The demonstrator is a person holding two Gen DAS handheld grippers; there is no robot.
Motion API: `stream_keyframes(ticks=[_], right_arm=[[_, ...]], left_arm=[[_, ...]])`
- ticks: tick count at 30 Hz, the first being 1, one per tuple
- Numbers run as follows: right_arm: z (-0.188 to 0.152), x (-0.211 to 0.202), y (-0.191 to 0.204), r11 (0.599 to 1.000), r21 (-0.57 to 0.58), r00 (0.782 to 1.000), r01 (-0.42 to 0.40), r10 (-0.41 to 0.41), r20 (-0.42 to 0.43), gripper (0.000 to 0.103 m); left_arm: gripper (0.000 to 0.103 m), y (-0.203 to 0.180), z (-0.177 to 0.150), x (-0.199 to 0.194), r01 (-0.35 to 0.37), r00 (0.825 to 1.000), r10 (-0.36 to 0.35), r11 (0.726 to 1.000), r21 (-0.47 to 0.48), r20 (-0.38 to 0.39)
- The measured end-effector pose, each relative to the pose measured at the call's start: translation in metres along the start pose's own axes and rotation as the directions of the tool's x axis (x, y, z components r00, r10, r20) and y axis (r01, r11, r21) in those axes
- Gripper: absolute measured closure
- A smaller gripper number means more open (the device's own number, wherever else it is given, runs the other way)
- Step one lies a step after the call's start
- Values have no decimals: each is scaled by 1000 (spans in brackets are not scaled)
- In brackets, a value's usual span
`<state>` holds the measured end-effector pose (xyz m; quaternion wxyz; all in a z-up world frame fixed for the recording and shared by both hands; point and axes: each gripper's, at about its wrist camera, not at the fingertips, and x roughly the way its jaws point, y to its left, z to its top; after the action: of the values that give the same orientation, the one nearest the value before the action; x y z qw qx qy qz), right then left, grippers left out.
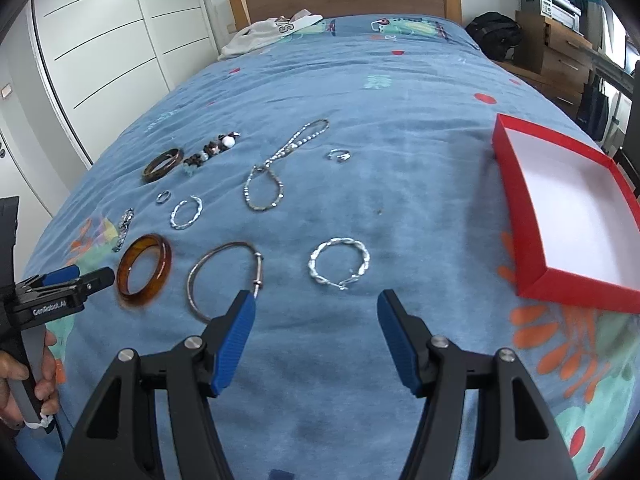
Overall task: Organize jewelry
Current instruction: 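Grasp the silver hinged bangle with the right tool while the left tool grasps the silver watch, then carry the silver bangle and silver watch over the red box with both tools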
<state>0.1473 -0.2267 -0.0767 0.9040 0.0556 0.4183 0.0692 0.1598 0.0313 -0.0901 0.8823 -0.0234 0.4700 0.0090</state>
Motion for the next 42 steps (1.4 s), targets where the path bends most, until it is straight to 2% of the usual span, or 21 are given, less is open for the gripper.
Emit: stream_keyframes(ticks=[8, 14, 17, 24, 27, 33, 36, 38, 39, 40, 41, 42], right_arm=[[1, 6, 28, 995, -30, 995, -100, 100, -17, 40], [4, 24, 48, 990, -49, 990, -130, 127, -57, 37], [6, 32, 55, 991, -65, 991, -116, 112, -66, 32], [8, 47, 66, 988, -113, 992, -102, 93, -83, 30], [8, 52, 65, 989, -113, 992, -99, 88, -93, 30], [10, 64, 71, 988, -137, 992, -66, 50, -113, 29], [11, 67, 71, 989, -133, 993, -65, 51, -104, 31], [11, 67, 72, 988, -144, 995, -58, 44, -94, 35], [11, 66, 72, 988, -145, 995, -62, 49, -91, 35], [11, 65, 72, 987, -144, 995, -65, 52, -89, 35], [11, 64, 71, 987, -143, 995, -67, 55, -86, 35], [11, 62, 71, 988, -141, 995, -71, 59, -83, 36]], left_arm=[[7, 11, 9, 0, -3, 1000, 3, 1000, -12, 19], [7, 17, 13, 4, 10, 1000, -10, 1000, -18, 27], [7, 22, 21, 10, 19, 999, -19, 999, -29, 28], [7, 21, 43, 33, 38, 999, -37, 999, -30, 14], [18, 19, 50, 49, 52, 999, -52, 998, -23, -12], [24, 20, 56, 61, 48, 999, -49, 999, -21, -8], [36, 16, 54, 59, 36, 999, -36, 999, 4, 7], [55, 12, 51, 55, 34, 999, -35, 999, 27, 20], [61, 12, 51, 54, 40, 999, -41, 999, 32, 23], [74, 12, 51, 52, 48, 998, -49, 998, 33, 26], [78, 12, 51, 51, 57, 998, -58, 998, 31, 25], [78, 14, 51, 50, 58, 998, -59, 998, 27, 28]])
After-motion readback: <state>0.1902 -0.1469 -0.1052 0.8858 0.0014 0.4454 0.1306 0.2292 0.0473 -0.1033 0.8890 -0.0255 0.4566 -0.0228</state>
